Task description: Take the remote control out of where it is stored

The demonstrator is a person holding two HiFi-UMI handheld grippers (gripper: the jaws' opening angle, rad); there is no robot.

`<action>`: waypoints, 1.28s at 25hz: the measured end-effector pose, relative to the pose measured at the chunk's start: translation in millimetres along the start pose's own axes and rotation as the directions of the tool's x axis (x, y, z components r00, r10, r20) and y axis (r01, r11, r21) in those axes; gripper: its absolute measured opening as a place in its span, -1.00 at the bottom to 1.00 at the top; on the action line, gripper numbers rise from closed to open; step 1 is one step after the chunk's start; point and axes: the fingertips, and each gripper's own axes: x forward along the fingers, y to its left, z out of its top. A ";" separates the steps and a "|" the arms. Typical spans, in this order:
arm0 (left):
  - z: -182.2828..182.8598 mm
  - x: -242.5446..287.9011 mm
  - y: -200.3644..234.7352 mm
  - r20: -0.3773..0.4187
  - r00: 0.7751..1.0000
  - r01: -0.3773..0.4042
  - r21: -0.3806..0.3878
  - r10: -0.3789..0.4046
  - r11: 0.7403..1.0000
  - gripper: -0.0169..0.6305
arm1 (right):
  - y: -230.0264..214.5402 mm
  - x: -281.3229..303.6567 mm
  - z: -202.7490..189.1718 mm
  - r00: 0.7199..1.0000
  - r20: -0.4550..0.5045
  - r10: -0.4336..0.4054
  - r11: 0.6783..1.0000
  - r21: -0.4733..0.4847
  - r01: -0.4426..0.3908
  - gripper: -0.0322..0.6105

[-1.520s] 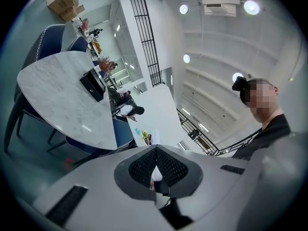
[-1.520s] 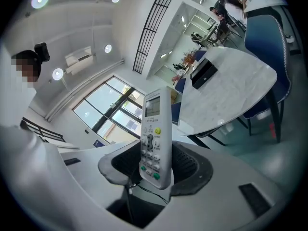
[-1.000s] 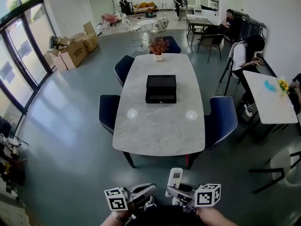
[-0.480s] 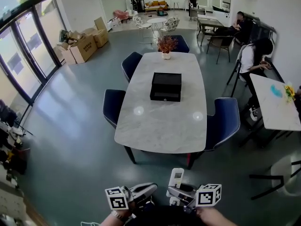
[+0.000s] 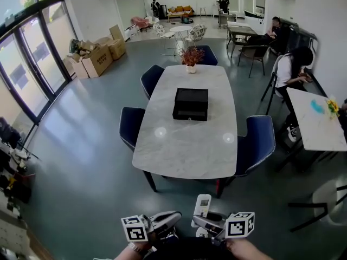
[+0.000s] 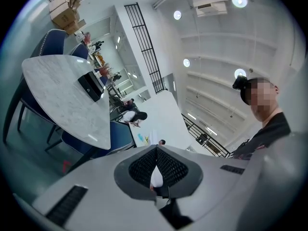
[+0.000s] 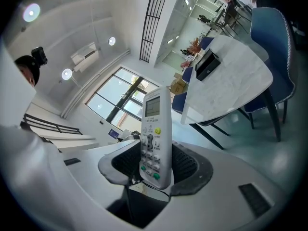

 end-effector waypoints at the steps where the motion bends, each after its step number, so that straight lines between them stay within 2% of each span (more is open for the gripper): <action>1: 0.6 0.0 0.2 0.000 1.000 0.001 -0.003 -0.001 1.000 -0.93 | -0.6 -0.1 1.2 1.000 0.003 -0.006 1.000 -0.006 0.006 -0.32; 32: 2.6 4.4 4.5 -0.033 0.999 0.022 -0.011 -0.022 1.000 -0.93 | -4.8 3.3 -1.4 0.999 0.030 -0.015 1.000 0.006 0.015 -0.32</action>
